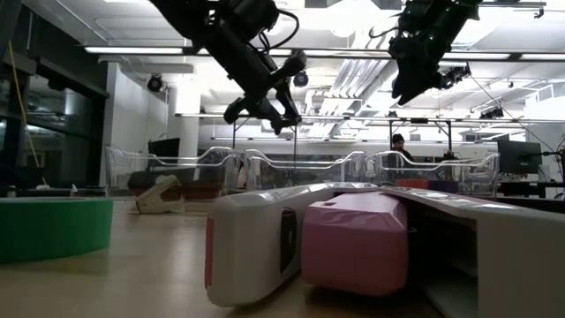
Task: Pick and place Stapler, Stapler remover, tape
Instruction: Put the black stapler remover into the middle transparent bin
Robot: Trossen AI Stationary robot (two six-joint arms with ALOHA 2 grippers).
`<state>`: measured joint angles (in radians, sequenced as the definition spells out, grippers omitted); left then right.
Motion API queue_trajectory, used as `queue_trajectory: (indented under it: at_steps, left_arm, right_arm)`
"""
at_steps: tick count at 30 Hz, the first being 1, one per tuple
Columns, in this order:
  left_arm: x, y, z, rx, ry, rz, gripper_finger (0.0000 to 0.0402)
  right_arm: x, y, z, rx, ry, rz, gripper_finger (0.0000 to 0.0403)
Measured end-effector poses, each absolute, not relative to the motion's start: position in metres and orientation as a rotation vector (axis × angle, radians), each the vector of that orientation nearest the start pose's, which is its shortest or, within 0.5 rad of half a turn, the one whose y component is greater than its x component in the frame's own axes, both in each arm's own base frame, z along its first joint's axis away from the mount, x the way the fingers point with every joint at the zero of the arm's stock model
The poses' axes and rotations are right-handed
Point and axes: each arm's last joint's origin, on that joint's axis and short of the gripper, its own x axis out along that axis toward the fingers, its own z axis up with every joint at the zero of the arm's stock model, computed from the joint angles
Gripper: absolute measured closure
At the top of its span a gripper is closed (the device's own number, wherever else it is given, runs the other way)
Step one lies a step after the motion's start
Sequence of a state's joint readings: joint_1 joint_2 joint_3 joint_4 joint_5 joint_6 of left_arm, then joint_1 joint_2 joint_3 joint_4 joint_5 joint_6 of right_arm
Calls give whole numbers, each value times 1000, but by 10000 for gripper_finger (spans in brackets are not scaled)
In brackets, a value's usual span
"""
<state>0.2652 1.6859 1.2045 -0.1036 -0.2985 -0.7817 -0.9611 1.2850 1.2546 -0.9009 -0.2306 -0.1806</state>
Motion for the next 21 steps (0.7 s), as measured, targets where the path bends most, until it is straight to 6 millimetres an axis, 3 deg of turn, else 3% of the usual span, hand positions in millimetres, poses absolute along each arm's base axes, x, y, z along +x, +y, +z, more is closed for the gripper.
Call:
queue_trajectory:
  at_steps: [21]
  left_arm:
    - [347, 155, 262, -709, 210, 829, 290]
  right_arm:
    - [148, -202, 333, 353, 834, -621, 192]
